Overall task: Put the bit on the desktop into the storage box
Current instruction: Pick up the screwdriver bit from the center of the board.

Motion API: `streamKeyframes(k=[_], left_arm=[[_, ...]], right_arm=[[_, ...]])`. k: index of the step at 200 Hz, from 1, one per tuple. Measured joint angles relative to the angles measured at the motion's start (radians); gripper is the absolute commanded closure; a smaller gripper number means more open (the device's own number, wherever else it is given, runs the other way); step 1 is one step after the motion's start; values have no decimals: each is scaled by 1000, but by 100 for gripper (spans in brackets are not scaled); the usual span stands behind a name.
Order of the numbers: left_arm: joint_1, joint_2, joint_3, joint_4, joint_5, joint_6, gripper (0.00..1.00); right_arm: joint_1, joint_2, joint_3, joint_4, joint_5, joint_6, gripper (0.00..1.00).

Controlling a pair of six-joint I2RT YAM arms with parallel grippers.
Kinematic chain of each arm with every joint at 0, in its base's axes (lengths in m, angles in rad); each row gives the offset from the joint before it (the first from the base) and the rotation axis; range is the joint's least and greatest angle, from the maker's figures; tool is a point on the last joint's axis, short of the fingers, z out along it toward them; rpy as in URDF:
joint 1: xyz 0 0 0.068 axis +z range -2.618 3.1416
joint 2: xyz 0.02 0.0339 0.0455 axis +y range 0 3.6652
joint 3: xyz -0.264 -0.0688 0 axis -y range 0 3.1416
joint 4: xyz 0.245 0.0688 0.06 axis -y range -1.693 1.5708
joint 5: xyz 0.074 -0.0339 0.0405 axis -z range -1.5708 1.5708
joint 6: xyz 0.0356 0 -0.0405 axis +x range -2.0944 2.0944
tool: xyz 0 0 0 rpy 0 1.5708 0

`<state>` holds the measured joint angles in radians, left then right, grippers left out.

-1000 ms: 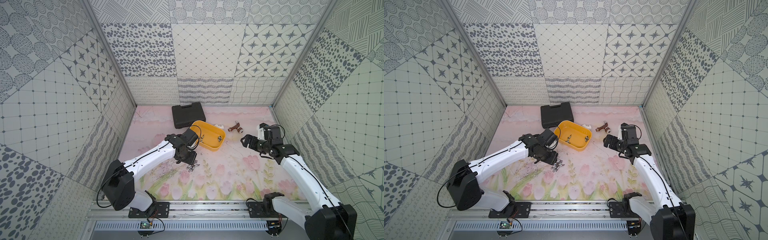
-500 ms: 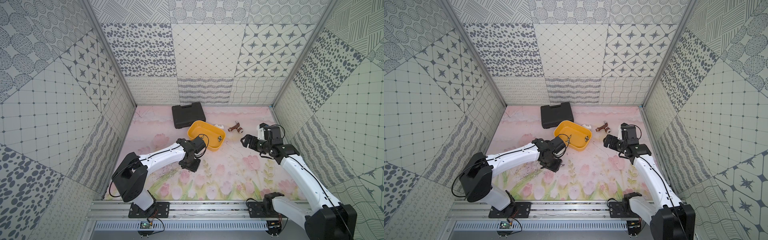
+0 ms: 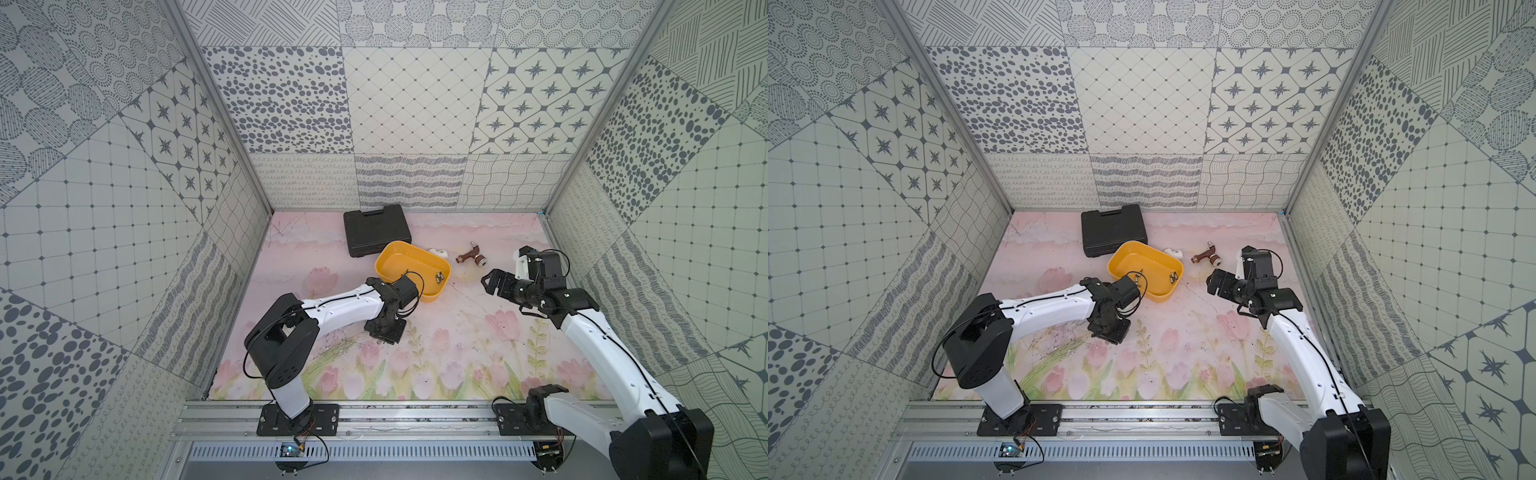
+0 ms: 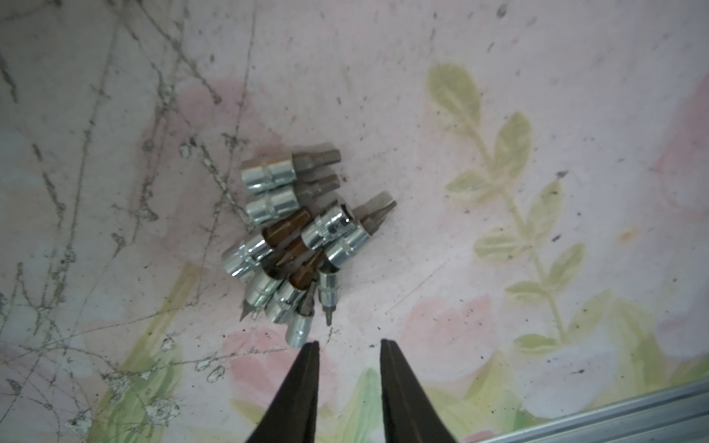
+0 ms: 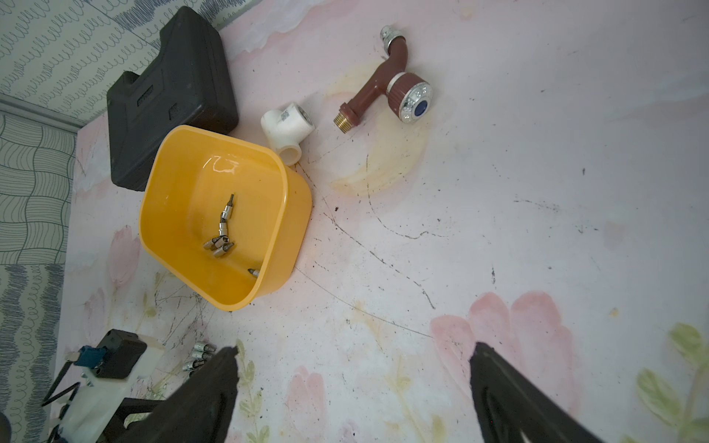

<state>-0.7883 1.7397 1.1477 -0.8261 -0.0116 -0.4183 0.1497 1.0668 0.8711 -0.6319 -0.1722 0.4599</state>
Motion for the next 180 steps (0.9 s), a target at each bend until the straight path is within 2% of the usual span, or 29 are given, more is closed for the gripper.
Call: streamKeyframes(k=[180], left_arm=[[0, 71, 24, 24, -42, 1, 74]], right_arm=[[0, 2, 0, 0, 0, 0, 3]])
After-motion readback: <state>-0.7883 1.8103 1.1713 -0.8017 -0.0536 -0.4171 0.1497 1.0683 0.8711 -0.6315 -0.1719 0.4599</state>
